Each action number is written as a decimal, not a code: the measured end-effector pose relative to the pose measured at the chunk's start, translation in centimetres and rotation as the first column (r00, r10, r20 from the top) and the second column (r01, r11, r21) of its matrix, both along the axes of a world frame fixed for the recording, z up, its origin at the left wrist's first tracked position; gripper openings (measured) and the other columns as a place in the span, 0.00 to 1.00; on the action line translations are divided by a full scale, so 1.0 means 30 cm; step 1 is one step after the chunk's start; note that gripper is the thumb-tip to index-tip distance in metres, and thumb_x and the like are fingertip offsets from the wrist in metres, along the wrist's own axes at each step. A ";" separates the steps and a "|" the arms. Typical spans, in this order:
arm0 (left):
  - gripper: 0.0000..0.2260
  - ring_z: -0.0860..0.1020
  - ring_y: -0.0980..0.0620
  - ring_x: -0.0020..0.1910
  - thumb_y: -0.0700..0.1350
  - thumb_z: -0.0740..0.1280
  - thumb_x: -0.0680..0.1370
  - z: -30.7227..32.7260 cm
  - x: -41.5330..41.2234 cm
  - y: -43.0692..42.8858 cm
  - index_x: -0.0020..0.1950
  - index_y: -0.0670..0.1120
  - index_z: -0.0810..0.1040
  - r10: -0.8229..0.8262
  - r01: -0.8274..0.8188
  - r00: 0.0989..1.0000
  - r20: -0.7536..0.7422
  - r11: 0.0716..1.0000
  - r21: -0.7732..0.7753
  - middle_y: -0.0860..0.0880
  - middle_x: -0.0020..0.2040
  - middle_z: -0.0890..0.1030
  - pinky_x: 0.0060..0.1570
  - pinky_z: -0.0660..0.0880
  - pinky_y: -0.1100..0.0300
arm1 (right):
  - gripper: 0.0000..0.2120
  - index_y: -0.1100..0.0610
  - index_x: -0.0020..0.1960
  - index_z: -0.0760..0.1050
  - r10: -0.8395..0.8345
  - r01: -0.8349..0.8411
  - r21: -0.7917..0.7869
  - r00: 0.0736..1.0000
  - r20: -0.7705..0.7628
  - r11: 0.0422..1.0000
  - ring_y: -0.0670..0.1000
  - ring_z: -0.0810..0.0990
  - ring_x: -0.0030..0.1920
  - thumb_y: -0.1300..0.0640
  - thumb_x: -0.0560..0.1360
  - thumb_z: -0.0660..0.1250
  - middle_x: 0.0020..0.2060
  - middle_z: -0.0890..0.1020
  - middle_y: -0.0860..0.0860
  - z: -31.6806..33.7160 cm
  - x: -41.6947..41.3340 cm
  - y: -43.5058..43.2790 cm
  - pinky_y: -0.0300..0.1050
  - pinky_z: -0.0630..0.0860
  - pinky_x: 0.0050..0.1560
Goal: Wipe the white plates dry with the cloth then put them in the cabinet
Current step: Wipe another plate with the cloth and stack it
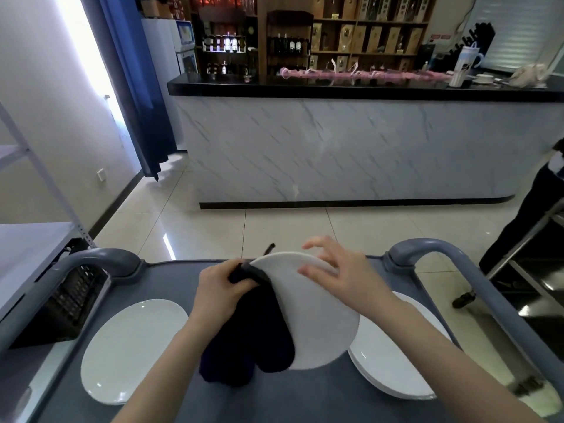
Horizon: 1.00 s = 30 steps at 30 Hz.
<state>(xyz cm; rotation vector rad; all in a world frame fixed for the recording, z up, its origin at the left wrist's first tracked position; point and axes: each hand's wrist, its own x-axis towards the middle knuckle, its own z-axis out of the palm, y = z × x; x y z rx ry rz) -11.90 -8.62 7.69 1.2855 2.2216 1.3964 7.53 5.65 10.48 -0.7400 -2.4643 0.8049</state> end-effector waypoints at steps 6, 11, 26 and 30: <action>0.07 0.76 0.54 0.34 0.37 0.74 0.70 0.001 -0.007 0.024 0.37 0.48 0.81 -0.019 0.019 1.000 0.009 1.000 0.018 0.54 0.31 0.80 0.38 0.72 0.62 | 0.12 0.51 0.42 0.72 0.022 -0.025 -0.019 0.995 -0.101 1.000 0.50 0.72 0.34 0.45 0.80 0.64 0.29 0.74 0.53 -0.030 -0.034 -0.034 0.43 0.67 0.37; 0.07 0.77 0.60 0.33 0.42 0.72 0.73 -0.053 -0.018 0.009 0.37 0.54 0.80 0.147 -0.172 0.929 0.341 0.984 0.043 0.54 0.34 0.82 0.37 0.74 0.62 | 0.16 0.48 0.33 0.70 -0.272 0.191 -0.237 0.885 -0.377 0.952 0.47 0.63 0.29 0.50 0.79 0.66 0.26 0.68 0.47 -0.076 -0.031 -0.105 0.38 0.61 0.31; 0.05 0.78 0.58 0.34 0.37 0.74 0.69 -0.061 -0.021 -0.006 0.39 0.47 0.81 0.034 -0.031 0.990 0.137 0.999 -0.024 0.54 0.34 0.82 0.36 0.74 0.66 | 0.11 0.44 0.39 0.74 -0.046 0.039 -0.044 0.984 -0.174 0.998 0.49 0.66 0.30 0.41 0.78 0.64 0.28 0.72 0.51 -0.064 -0.024 -0.047 0.38 0.66 0.34; 0.06 0.79 0.59 0.37 0.39 0.73 0.71 -0.054 -0.011 0.018 0.40 0.50 0.81 0.049 -0.053 0.987 0.156 0.998 0.020 0.54 0.36 0.83 0.38 0.74 0.67 | 0.14 0.50 0.36 0.73 -0.098 0.089 -0.044 0.958 -0.268 0.995 0.48 0.63 0.29 0.47 0.79 0.66 0.26 0.67 0.48 -0.060 -0.023 -0.071 0.39 0.63 0.32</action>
